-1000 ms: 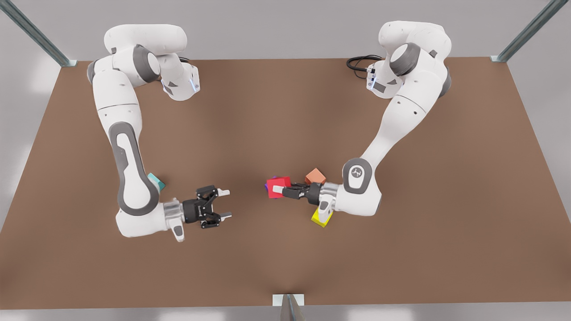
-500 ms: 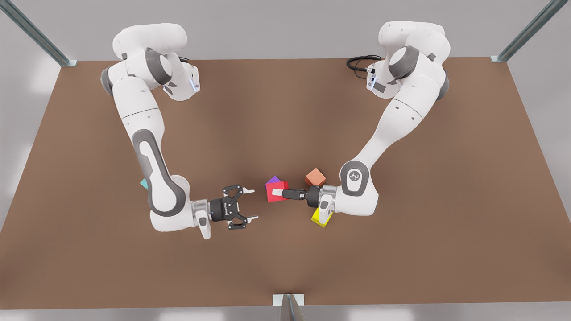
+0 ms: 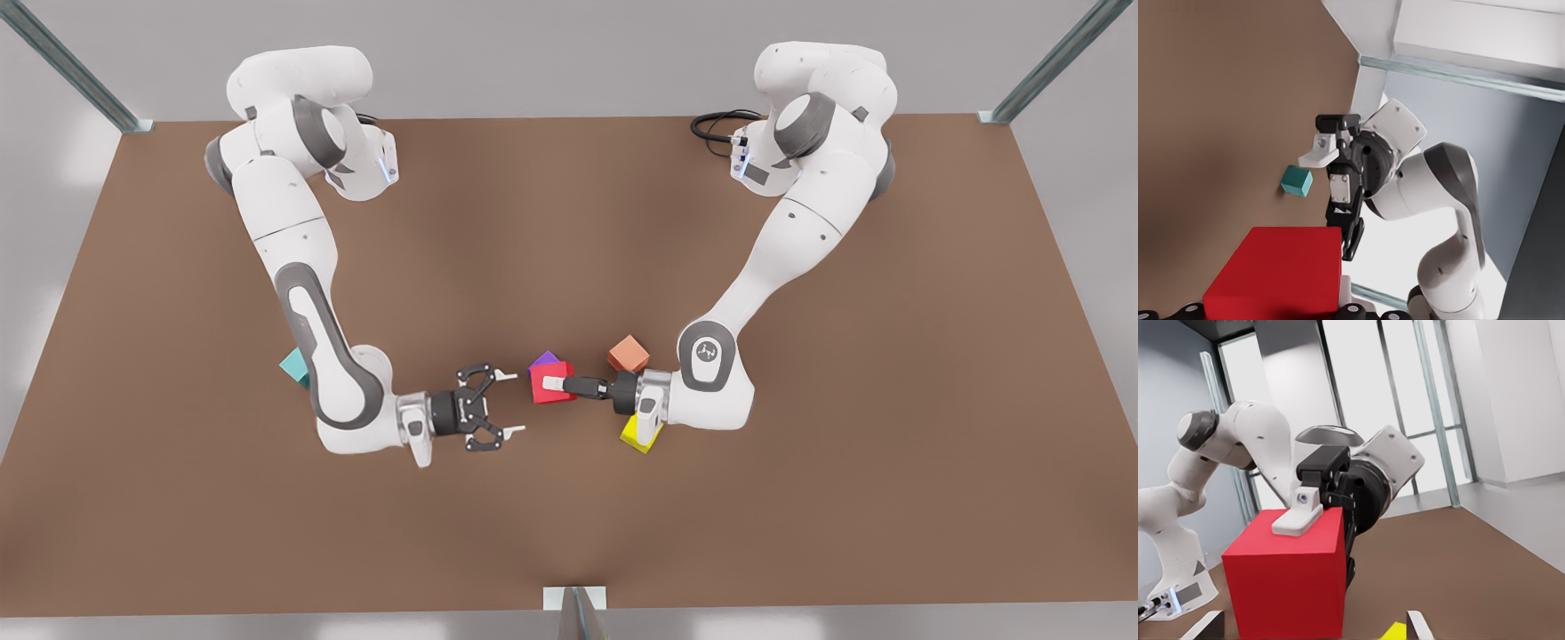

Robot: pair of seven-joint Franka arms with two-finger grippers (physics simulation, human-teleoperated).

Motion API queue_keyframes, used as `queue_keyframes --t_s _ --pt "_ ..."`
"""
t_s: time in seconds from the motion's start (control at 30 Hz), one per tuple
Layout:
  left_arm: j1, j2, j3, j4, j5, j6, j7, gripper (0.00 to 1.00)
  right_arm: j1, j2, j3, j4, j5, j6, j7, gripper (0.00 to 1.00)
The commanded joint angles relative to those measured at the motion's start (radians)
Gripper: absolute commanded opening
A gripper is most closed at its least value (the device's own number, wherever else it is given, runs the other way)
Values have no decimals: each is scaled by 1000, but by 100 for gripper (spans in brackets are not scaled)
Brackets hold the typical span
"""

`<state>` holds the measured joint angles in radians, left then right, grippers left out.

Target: Pick up red wooden cube and pass to hand red wooden cube and place in blue wooden cube

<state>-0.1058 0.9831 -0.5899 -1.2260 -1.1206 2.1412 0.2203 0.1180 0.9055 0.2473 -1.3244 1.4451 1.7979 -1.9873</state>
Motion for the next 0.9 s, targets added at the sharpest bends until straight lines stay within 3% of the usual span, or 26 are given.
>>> queue_keyframes --t_s 0.0,0.87 --pt "0 -1 -1 0 -16 -6 120 53 -1 -4 13 -16 6 -12 -203 100" --pt "-22 3 -1 0 -33 37 123 54 81 7 30 1 130 93 -194 100"
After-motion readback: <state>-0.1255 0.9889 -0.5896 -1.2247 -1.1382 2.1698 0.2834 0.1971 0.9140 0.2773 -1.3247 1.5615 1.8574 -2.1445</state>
